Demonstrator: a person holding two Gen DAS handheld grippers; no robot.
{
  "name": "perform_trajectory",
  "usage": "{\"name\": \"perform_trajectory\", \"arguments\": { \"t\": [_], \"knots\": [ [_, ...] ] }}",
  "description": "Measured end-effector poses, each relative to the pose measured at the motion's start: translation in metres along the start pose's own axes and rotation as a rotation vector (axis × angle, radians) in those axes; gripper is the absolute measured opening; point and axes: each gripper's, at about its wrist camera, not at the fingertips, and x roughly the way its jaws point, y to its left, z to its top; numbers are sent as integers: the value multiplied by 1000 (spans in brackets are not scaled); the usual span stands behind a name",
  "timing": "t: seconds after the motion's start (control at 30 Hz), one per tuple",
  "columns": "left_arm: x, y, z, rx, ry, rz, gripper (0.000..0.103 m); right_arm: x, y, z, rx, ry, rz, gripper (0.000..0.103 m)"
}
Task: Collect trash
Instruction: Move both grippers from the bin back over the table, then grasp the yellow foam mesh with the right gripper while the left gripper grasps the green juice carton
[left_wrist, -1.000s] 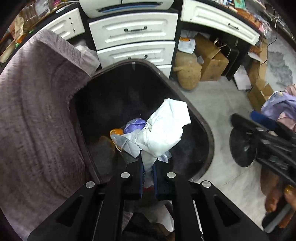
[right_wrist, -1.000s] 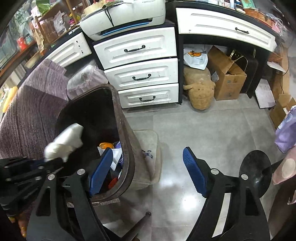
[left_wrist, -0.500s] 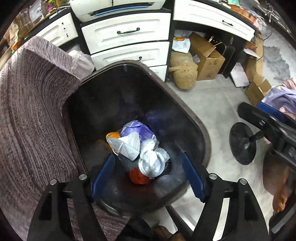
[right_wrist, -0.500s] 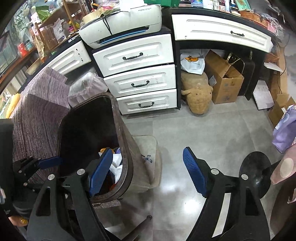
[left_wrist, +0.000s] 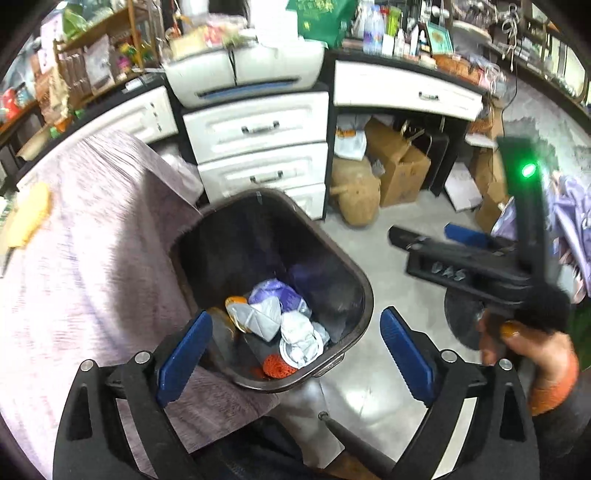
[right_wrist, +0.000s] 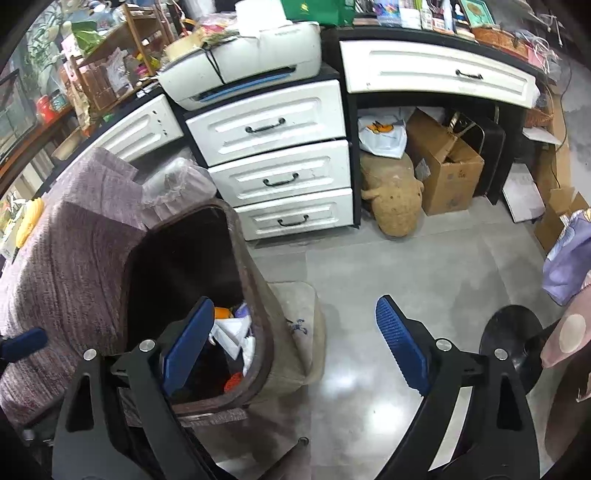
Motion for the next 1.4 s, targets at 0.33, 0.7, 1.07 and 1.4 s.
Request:
{"name": "perform_trajectory", "arguments": {
  "t": [0.33,0.7,1.07,1.4],
  "knots": [
    [-74,53,3,-97,-163,96,98,-52,68,23,-135,-248,86,97],
    [-125,133,-19,-218,-228,255,98,-61,174,39,-355,-253,206,97],
    [-151,243,-64,-376,-199,387,97,-62,276,32,-545,-198,317,97],
    [-147,310,-74,-444,-140,361,97,-29,363,33,-696,-67,404,97]
  ]
}}
